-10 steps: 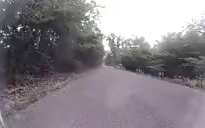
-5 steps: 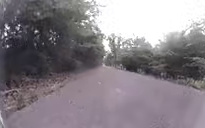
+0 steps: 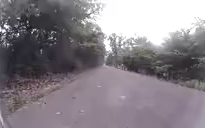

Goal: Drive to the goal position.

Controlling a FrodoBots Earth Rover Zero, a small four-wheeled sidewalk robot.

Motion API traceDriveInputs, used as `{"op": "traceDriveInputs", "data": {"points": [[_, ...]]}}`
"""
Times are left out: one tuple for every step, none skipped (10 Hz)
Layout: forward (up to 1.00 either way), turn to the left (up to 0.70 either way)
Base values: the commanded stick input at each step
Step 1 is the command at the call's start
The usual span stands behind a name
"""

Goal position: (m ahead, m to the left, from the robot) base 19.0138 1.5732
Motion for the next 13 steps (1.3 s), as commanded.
{"op": "traceDriveInputs", "data": {"points": [[0.70,0.00],[0.70,0.00],[0.70,0.00],[0.70,0.00],[0.70,0.00],[0.70,0.00],[0.70,0.00],[0.70,0.03],[0.70,0.05],[0.70,0.06],[0.70,0.06],[0.70,0.06],[0.70,0.14]]}}
